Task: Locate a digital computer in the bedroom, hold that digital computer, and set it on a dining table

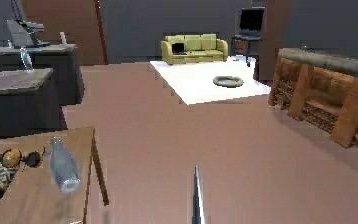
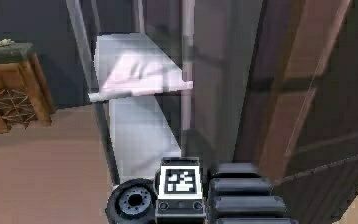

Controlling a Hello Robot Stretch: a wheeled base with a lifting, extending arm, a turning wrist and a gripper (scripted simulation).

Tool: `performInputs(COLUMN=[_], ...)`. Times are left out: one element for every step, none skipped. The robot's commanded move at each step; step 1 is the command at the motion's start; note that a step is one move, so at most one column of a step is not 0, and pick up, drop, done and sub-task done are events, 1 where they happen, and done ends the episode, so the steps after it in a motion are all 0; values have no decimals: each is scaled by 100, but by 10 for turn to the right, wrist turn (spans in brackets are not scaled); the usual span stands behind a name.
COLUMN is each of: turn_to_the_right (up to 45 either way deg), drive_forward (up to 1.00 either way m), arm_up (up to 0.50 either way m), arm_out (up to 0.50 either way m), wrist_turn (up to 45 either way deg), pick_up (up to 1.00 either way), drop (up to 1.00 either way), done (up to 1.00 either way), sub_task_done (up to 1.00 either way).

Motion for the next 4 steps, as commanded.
performInputs(turn_to_the_right=[-450,-450,-390,0], drive_forward=[0,0,0,15], arm_up=[0,0,0,0], arm_out=[0,0,0,0], wrist_turn=[0,0,0,0], pick_up=[0,0,0,0], drop=[0,0,0,0], done=[0,0,0,0], sub_task_done=[0,0,0,0])
